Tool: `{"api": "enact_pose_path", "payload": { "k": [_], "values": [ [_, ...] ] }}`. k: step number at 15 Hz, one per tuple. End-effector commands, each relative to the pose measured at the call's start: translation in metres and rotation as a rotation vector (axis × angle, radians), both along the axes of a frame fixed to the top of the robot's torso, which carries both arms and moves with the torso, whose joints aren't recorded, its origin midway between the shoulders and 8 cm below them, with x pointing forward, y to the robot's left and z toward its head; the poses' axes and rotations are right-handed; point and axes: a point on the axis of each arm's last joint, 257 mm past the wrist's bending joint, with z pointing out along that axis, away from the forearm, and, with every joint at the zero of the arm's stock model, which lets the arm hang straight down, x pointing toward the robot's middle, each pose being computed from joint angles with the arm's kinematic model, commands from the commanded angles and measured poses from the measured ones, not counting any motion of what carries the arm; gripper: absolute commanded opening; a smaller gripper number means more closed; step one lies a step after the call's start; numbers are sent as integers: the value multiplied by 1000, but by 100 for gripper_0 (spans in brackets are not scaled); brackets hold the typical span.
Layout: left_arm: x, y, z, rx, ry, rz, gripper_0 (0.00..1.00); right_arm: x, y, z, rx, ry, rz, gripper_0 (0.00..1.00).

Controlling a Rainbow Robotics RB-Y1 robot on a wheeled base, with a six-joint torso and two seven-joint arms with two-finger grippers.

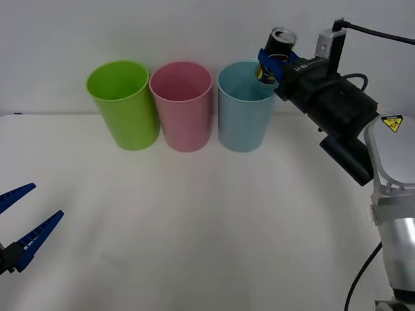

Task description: Grasp the object on the table and drop it into the matching bin: aluminum can to the light blue bin, PET bottle to the pink bin.

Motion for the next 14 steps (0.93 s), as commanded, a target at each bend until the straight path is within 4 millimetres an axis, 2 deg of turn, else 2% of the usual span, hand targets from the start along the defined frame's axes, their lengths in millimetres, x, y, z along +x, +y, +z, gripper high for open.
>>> {"api": "enact_pose_path", "payload": {
  "k": [1,5,8,14],
  "values": [
    [0,0,0,0,0,0,100,24,8,0,9,23,-26,0],
    [0,0,0,0,0,0,100,53,20,3,22,50,-59,0],
    [0,0,0,0,0,0,100,68,26,1,28,72,-70,0],
    [0,0,0,0,0,0,100,72,27,-3,8,70,-83,0]
  ]
}}
